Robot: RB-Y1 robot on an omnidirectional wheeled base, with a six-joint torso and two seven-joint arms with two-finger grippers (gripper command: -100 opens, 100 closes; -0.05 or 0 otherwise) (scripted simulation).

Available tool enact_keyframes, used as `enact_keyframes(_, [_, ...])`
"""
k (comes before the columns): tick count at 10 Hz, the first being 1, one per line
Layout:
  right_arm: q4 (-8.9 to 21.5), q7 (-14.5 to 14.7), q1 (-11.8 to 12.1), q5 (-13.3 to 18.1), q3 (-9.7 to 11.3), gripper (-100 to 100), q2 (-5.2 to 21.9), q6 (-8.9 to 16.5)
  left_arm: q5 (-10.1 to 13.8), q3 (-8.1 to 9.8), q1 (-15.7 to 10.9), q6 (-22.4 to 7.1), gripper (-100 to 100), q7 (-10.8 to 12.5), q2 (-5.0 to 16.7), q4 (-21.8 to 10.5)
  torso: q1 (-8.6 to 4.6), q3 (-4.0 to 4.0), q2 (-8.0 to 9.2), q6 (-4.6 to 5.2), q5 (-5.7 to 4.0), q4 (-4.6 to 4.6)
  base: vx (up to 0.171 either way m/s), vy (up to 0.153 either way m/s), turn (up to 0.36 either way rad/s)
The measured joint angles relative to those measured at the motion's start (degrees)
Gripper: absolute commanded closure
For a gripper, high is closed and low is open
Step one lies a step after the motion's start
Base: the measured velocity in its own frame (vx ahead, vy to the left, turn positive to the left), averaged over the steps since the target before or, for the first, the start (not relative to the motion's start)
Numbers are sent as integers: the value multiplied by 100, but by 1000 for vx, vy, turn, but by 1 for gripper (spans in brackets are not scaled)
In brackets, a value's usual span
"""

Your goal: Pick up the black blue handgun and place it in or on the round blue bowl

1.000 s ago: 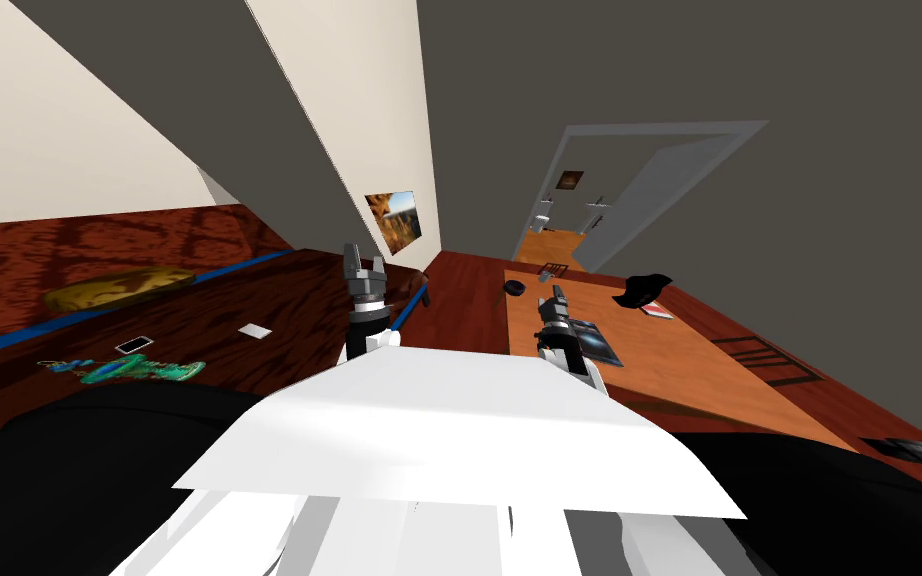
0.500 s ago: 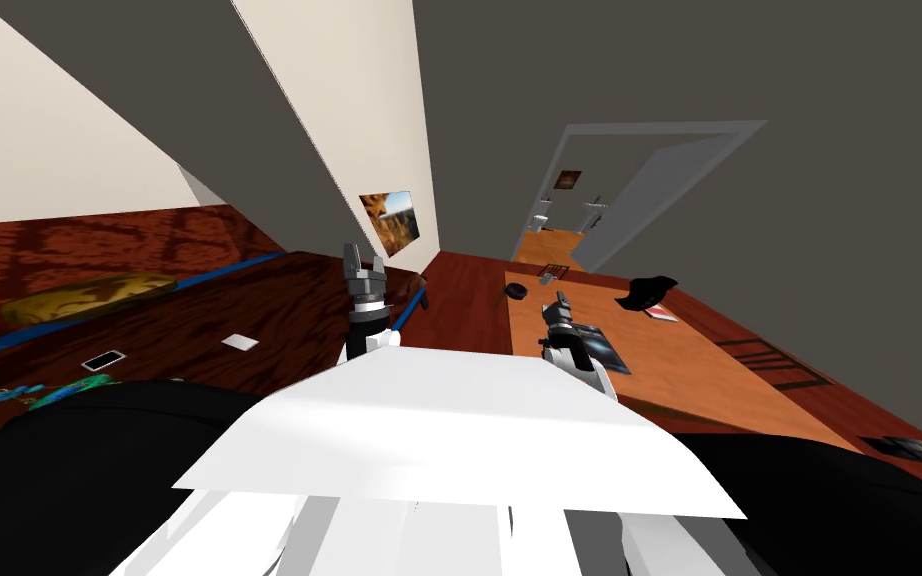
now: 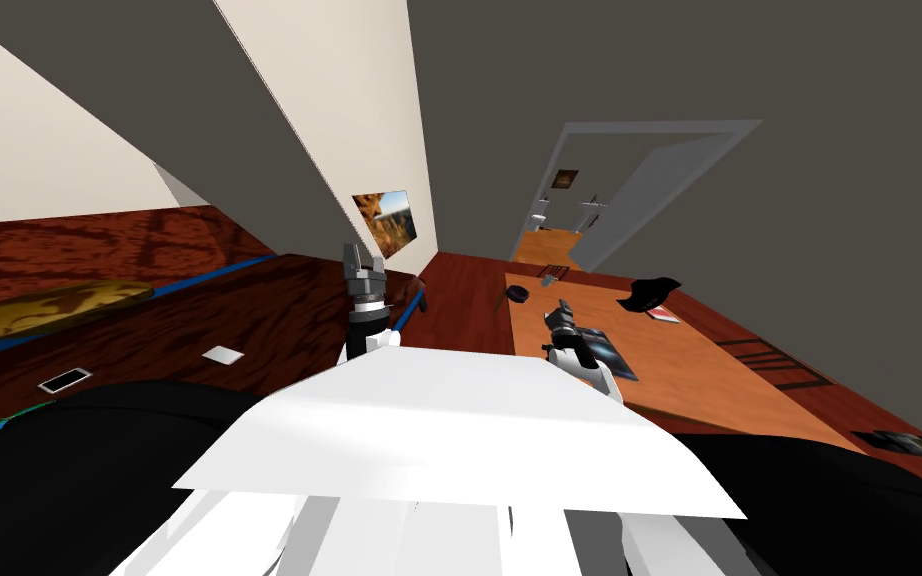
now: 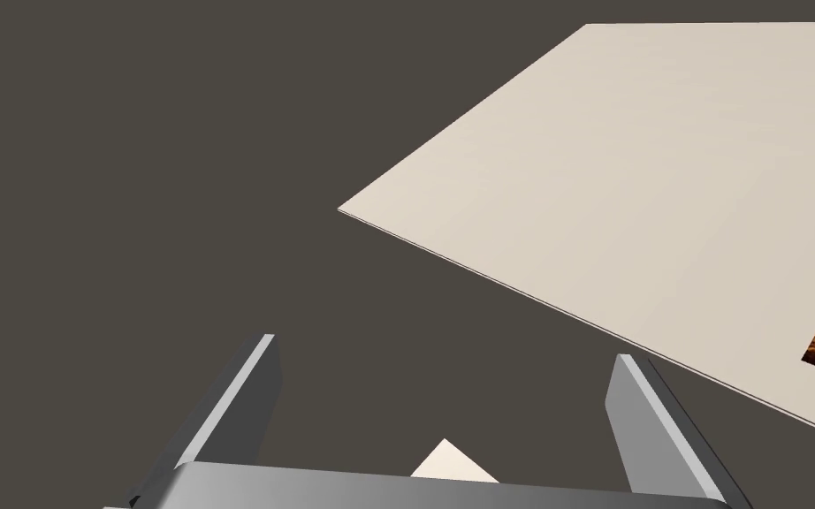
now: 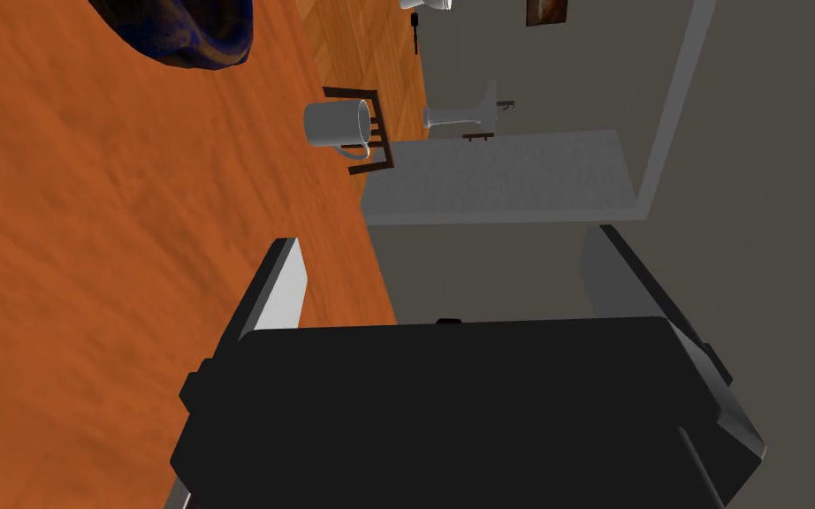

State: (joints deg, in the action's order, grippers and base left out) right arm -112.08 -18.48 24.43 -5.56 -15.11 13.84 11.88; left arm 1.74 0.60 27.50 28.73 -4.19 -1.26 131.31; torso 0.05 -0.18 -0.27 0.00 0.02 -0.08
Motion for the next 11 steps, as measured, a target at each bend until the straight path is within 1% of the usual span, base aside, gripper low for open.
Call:
enact_keyframes(1, [72,-79,-34,-67,-71,-100,28,191,0,0,0,0,0,0,0,0,2,-4,-8,0,0,-1,88,28,-35])
enact_keyframes(2, [195,-134,-58,-109,-106,-100,54,316,0,0,0,0,0,0,0,0,1,-3,-5,0,0,-1,95,28,-82])
enact_keyframes(3, [293,-194,-94,-138,-159,-100,19,457,0,0,0,0,0,0,0,0,2,-4,-7,1,0,-1,76,30,-34])
enact_keyframes(4, [316,-253,-100,-194,-207,-100,60,632,0,0,0,0,0,0,0,0,2,-1,-1,-1,1,0,82,40,-55])
enact_keyframes(5, [410,-343,-154,-279,-288,-100,115,829,0,0,0,0,0,0,0,0,4,-1,-3,0,1,0,78,34,-46])
enact_keyframes(6, [461,-408,-147,-342,-331,-100,155,1012,0,0,0,0,0,0,0,0,3,0,0,0,1,0,95,26,-95])
enact_keyframes(7, [607,-492,-177,-438,-400,-100,212,1166,0,0,0,0,0,0,0,0,0,-2,-5,1,0,-1,72,20,-33])
enact_keyframes(8, [689,-550,-214,-484,-442,-100,240,1331,0,0,0,0,0,0,0,0,-2,0,0,-1,-1,0,93,30,-70])
enact_keyframes(9, [779,-634,-217,-599,-515,-100,307,1498,0,0,0,0,0,0,0,0,0,-2,-4,1,0,-1,76,29,-43])
enact_keyframes(10, [877,-686,-250,-628,-547,-100,308,1642,0,0,0,0,0,0,0,0,0,0,0,-1,0,0,26,15,8])
enact_keyframes(11, [897,-700,-259,-625,-554,-100,294,1738,0,0,-1,0,0,0,0,0,-3,8,14,-1,-1,3,50,15,-82])
